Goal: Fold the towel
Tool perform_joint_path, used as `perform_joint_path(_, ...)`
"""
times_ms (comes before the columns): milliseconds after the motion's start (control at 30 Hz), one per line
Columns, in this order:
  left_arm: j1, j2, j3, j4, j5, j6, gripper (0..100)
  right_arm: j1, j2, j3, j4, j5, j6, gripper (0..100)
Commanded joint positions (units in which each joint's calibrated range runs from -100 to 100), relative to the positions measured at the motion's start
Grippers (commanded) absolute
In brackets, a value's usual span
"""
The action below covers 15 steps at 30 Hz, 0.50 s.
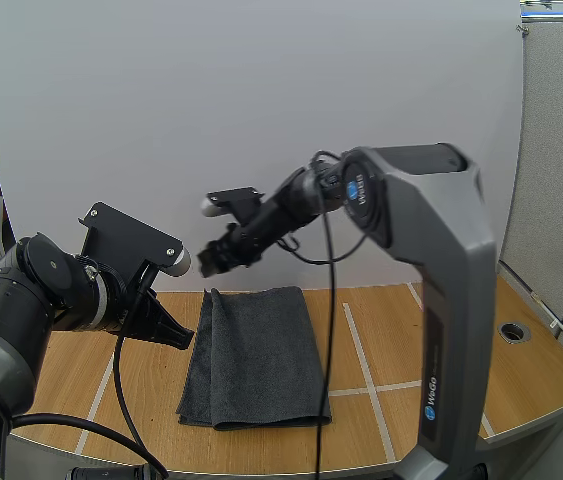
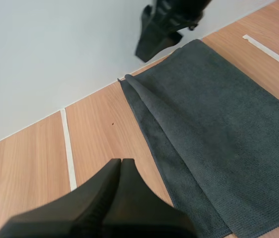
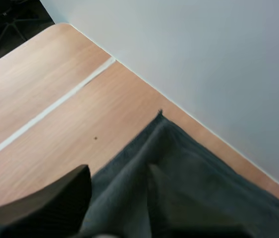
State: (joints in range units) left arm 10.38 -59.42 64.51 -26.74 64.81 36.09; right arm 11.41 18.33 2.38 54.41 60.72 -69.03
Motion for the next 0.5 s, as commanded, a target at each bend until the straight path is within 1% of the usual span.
perform_joint_path(0,-0.08,-0.3,0.1,-0.2,-3.0,-0.6,0,-7.5,-12.4,13.1,-4.2,14.0,-0.6,9)
perform_joint_path(33,-0.08,-0.3,0.1,-0.2,-3.1,-0.6,0,-8.4,-14.1,14.7,-4.2,15.7,-1.6,0)
perform_joint_path(200,-0.08,-0.3,0.1,-0.2,-3.3,-0.6,0,-11.5,-23.7,25.3,-4.3,19.5,-5.0,0)
perform_joint_path(333,-0.08,-0.3,0.1,-0.2,-3.3,-0.6,0,-11.7,-33.1,35.2,-5.3,19.7,-6.7,0)
perform_joint_path(467,-0.08,-0.3,0.1,-0.2,-2.7,-0.6,0,-11.7,-43.1,42.8,-5.4,19.7,-7.1,0)
